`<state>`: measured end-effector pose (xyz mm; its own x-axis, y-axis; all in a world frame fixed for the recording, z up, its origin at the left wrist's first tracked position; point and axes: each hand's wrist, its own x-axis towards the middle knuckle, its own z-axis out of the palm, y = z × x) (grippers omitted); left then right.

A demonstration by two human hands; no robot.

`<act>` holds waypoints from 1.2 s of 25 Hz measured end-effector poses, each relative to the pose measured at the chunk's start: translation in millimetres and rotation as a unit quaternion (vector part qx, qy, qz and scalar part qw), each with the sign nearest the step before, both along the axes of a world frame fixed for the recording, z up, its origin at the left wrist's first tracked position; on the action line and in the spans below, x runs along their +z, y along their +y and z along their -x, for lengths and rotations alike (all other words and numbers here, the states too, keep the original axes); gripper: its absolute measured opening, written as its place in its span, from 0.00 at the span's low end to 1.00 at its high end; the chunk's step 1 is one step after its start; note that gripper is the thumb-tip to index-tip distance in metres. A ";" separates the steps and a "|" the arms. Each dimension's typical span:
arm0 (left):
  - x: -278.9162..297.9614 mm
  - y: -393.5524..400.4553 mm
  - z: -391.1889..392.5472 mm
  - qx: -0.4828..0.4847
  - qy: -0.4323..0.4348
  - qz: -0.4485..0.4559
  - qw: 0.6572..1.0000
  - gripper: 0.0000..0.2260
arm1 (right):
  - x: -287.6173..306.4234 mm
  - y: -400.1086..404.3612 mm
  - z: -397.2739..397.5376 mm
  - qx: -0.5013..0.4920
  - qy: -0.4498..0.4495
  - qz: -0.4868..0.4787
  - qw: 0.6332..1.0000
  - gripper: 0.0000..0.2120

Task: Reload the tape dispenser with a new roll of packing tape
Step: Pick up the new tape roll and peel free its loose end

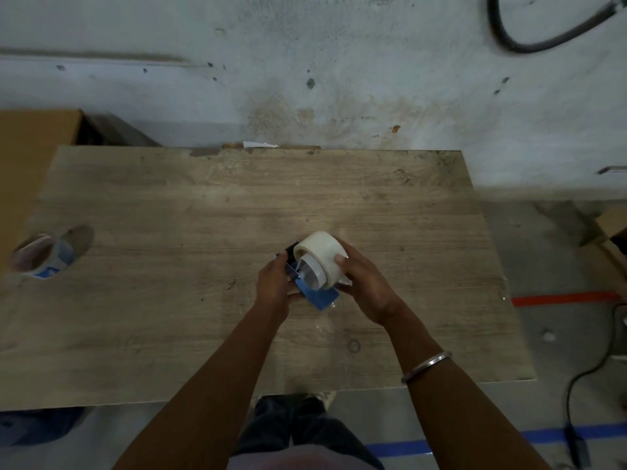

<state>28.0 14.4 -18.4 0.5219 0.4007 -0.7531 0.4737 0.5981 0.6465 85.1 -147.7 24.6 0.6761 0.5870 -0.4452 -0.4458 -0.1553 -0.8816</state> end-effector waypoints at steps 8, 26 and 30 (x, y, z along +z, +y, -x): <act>1.1 -7.3 -10.3 0.048 0.015 -0.009 0.999 0.14 | -2.1 16.4 8.1 0.000 -0.205 0.082 0.975 0.35; 17.7 4.0 -12.1 0.038 0.024 0.115 0.992 0.22 | -5.8 32.7 20.4 -0.062 -0.320 0.176 0.929 0.21; 22.8 9.4 -15.4 -0.011 -0.003 0.145 0.989 0.25 | -2.2 32.3 14.6 -0.050 -0.310 0.189 0.930 0.18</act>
<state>43.4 23.8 4.4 0.5327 0.1566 -0.8317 0.4861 0.7479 0.4521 70.5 -115.3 22.4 0.9145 0.3883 -0.1133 0.1015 -0.4916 -0.8649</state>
